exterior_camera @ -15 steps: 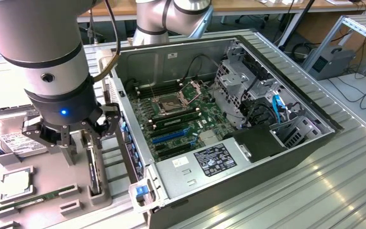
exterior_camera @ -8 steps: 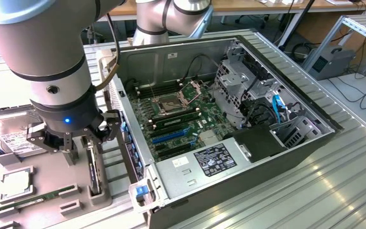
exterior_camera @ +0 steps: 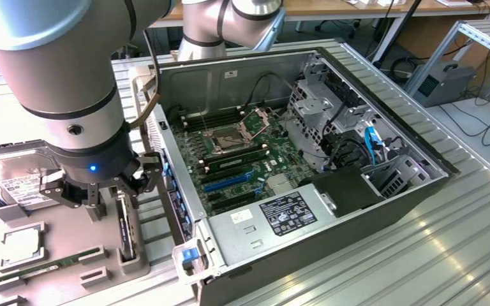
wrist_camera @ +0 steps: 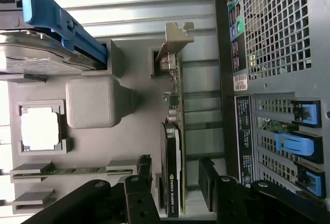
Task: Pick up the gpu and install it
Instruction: 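Pick up the gpu and move the gpu toward the slot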
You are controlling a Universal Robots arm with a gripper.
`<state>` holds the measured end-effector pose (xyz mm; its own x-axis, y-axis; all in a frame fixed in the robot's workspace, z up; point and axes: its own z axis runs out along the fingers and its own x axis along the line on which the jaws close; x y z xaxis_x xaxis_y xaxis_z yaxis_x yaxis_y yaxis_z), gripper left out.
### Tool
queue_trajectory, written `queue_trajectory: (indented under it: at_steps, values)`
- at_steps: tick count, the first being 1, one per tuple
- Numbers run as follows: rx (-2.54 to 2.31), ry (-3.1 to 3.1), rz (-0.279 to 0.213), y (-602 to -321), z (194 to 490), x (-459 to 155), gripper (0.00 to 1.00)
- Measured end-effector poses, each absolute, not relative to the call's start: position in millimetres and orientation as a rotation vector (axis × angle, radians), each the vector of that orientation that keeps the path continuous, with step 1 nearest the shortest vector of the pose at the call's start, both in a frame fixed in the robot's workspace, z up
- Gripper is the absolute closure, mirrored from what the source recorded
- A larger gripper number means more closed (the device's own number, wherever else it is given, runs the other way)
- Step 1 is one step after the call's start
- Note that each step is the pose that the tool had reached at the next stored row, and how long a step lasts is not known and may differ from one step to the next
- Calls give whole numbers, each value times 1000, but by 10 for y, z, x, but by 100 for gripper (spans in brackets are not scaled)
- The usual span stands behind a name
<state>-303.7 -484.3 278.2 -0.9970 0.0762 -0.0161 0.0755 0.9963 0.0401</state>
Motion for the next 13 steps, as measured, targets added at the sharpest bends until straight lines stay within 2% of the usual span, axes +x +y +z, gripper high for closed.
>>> queue_trajectory:
  at_steps: [13]
  values:
    - [119,3132,61,-4843,2559,-3037,50]
